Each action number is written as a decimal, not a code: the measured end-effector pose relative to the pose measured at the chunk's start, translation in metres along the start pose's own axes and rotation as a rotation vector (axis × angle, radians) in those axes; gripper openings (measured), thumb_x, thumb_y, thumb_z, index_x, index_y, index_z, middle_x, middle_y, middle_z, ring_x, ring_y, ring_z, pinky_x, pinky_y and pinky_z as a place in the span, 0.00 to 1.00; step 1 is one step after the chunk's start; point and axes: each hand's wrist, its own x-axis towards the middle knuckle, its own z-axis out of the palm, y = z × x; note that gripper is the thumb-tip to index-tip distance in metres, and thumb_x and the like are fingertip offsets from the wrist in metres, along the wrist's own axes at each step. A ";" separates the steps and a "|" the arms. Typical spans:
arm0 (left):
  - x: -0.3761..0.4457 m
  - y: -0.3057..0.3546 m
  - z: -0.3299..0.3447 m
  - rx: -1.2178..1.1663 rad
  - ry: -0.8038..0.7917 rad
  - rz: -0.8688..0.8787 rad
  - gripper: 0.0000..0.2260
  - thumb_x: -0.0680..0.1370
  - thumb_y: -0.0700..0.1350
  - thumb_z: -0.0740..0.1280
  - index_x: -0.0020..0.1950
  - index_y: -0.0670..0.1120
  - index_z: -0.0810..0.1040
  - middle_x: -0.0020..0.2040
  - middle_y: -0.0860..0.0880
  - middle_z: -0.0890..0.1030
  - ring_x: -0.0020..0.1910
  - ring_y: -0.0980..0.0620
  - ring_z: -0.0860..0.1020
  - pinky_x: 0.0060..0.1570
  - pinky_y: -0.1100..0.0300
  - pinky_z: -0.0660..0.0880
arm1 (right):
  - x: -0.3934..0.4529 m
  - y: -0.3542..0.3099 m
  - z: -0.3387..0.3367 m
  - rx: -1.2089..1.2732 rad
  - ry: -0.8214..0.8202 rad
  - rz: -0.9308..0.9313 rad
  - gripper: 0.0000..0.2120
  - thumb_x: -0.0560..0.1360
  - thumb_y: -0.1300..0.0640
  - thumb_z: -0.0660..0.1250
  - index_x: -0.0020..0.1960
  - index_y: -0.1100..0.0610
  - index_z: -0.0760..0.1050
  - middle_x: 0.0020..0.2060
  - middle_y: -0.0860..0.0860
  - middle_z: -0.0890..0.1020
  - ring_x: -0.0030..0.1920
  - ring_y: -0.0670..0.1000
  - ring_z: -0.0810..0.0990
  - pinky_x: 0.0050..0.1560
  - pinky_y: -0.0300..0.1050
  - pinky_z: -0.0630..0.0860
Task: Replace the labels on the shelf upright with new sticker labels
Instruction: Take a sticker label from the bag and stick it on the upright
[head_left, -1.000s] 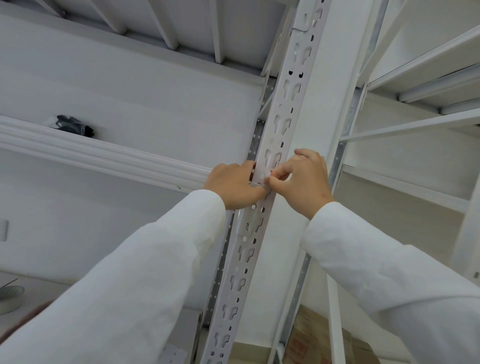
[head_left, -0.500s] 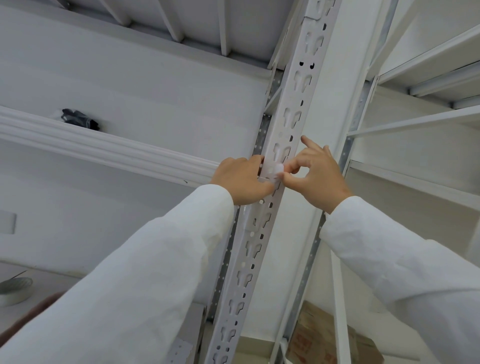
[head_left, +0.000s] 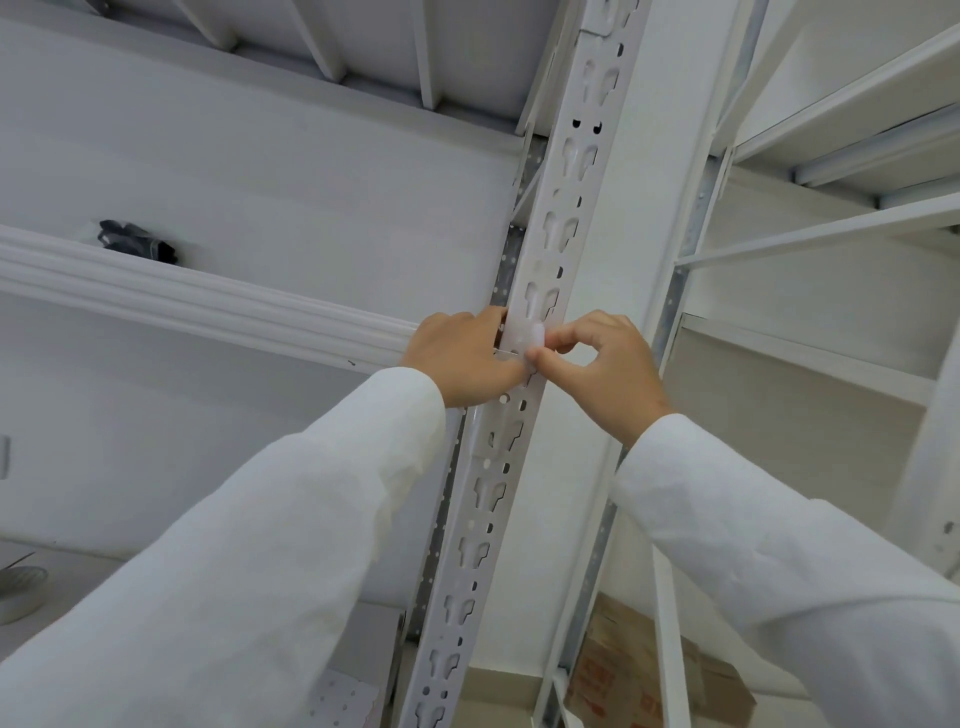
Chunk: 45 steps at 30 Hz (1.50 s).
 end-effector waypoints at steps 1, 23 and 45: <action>-0.001 0.001 -0.001 -0.004 0.001 0.001 0.32 0.65 0.61 0.51 0.64 0.48 0.70 0.53 0.48 0.80 0.48 0.45 0.74 0.50 0.55 0.67 | 0.000 0.000 0.002 -0.029 0.019 0.007 0.04 0.70 0.48 0.69 0.40 0.48 0.80 0.40 0.47 0.79 0.50 0.49 0.71 0.47 0.36 0.66; 0.001 -0.003 0.002 -0.019 0.024 0.009 0.18 0.74 0.51 0.60 0.62 0.48 0.71 0.48 0.48 0.80 0.45 0.45 0.73 0.46 0.56 0.63 | 0.002 0.000 0.008 0.054 0.125 0.074 0.07 0.72 0.52 0.69 0.37 0.54 0.78 0.44 0.45 0.76 0.48 0.46 0.74 0.49 0.36 0.69; -0.003 0.003 0.000 0.007 0.058 0.012 0.20 0.75 0.51 0.59 0.65 0.47 0.70 0.48 0.49 0.80 0.44 0.47 0.72 0.45 0.57 0.63 | -0.021 -0.002 0.030 0.354 0.197 0.274 0.05 0.72 0.54 0.68 0.37 0.51 0.77 0.60 0.46 0.73 0.64 0.46 0.70 0.66 0.51 0.67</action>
